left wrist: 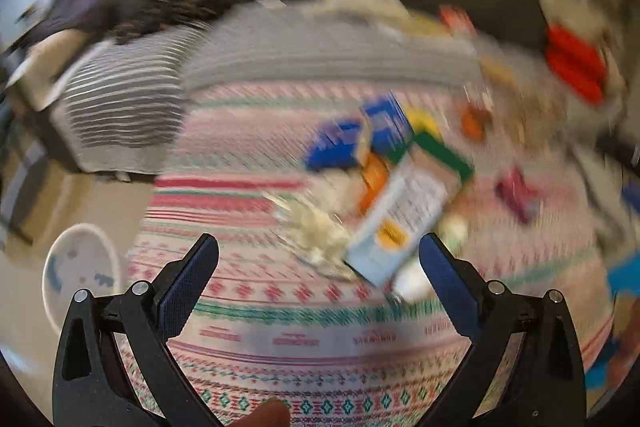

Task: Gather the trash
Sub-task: 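Grasp the white-and-brown milk carton with the left tool, then grasp the crumpled paper wrapper with the right tool while the left holds the carton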

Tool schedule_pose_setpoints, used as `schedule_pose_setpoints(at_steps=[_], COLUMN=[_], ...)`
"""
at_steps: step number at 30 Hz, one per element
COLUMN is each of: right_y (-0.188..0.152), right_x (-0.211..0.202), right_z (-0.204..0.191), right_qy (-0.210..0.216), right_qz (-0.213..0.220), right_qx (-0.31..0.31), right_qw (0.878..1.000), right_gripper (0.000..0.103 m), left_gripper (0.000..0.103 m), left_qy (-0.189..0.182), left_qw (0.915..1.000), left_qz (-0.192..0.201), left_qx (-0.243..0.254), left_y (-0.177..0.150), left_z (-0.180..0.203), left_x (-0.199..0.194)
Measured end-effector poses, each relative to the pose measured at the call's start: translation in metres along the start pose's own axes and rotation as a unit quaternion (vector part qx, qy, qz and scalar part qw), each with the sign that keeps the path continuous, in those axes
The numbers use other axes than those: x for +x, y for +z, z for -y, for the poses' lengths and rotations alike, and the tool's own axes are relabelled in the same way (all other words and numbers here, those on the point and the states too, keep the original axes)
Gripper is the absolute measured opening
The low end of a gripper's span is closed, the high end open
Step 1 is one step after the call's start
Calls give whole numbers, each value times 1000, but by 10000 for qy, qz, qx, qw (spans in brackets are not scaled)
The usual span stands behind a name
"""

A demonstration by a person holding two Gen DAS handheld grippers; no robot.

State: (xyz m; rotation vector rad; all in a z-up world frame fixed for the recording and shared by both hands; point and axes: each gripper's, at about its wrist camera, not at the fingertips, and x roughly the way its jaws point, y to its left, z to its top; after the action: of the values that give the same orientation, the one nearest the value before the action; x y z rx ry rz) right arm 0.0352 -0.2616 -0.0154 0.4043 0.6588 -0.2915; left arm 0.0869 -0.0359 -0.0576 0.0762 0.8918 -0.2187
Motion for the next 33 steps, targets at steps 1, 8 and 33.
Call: schedule_pose_setpoints(at_steps=[1,8,33], right_y=[-1,8,-50], right_x=[7,35,106], right_z=[6,38,-19], right_qy=[-116,-184,-304], right_qz=[-48,-584,-1874], right_qx=[2,285,154], right_qw=[9999,9977,9817], right_gripper=[98,98,98], left_gripper=[96,96,55], left_qy=[0,187,-4], left_qw=[9997,9919,9955], left_qz=[-117,-537,939], left_qx=[221,1139,-152], left_y=[0,14,4], left_z=[8,53,-27], left_x=[10,77,-17])
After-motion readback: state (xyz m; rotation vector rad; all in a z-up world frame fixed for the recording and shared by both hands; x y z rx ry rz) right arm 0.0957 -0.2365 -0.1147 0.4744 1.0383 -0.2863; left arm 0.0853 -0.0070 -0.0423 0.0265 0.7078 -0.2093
